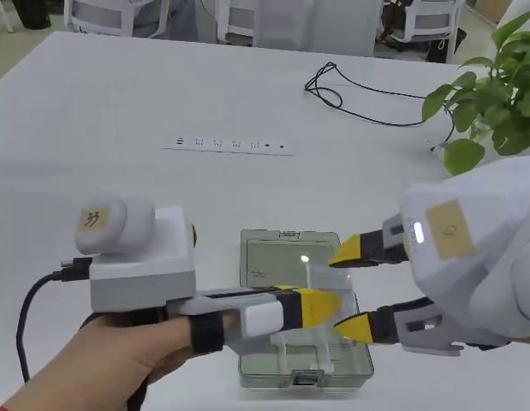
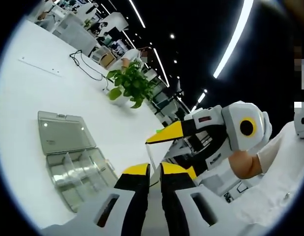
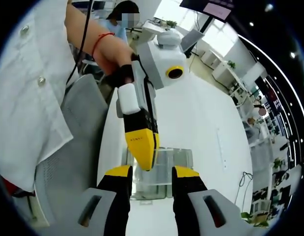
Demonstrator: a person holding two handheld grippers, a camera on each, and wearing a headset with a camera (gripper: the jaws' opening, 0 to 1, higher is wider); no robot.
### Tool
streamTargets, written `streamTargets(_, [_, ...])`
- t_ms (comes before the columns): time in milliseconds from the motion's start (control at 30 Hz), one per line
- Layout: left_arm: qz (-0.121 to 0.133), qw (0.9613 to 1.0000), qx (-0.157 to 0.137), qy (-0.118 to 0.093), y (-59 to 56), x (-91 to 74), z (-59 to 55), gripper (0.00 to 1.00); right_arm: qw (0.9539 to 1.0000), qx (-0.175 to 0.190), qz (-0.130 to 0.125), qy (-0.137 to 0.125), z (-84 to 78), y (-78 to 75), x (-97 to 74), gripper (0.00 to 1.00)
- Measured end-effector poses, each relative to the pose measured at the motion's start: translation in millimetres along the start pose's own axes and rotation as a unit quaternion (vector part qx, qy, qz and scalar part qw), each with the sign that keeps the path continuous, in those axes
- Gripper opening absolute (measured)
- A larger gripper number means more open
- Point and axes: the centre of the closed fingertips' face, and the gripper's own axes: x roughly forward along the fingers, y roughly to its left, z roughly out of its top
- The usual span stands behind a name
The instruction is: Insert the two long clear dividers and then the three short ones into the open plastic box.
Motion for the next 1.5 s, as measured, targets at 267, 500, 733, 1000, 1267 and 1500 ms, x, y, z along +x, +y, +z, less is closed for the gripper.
streamTargets(267, [-0.003, 1.0000, -0.005, 0.003, 0.7, 0.3, -1.9, 0.00, 1.0000, -0.001, 0.001, 0.003, -0.5, 1.4, 1.0, 0.33])
streamTargets(500, [0.002, 0.9997, -0.025, -0.003, 2.0, 0.1, -1.9, 0.00, 1.0000, -0.005, 0.000, 0.002, -0.4, 1.0, 1.2, 0.33])
streamTargets(733, [0.010, 0.9995, -0.029, -0.009, 5.0, 0.3, -3.0, 0.00, 0.9999, -0.010, -0.005, 0.007, -0.8, -0.8, 2.3, 0.32])
streamTargets(1000, [0.010, 0.9978, 0.064, 0.013, 3.1, -2.0, -5.9, 0.00, 0.9980, 0.044, 0.016, -0.043, 4.7, -9.8, -10.8, 0.32])
streamTargets(1267, [-0.037, 0.9788, 0.196, 0.046, -18.0, -4.3, -17.0, 0.00, 0.9825, 0.109, 0.103, -0.110, 9.5, -6.6, -27.9, 0.18])
streamTargets(1500, [-0.073, 0.9589, 0.268, 0.058, -32.7, -6.6, -24.6, 0.00, 0.9657, 0.129, 0.178, -0.139, 15.9, 11.0, -34.5, 0.13])
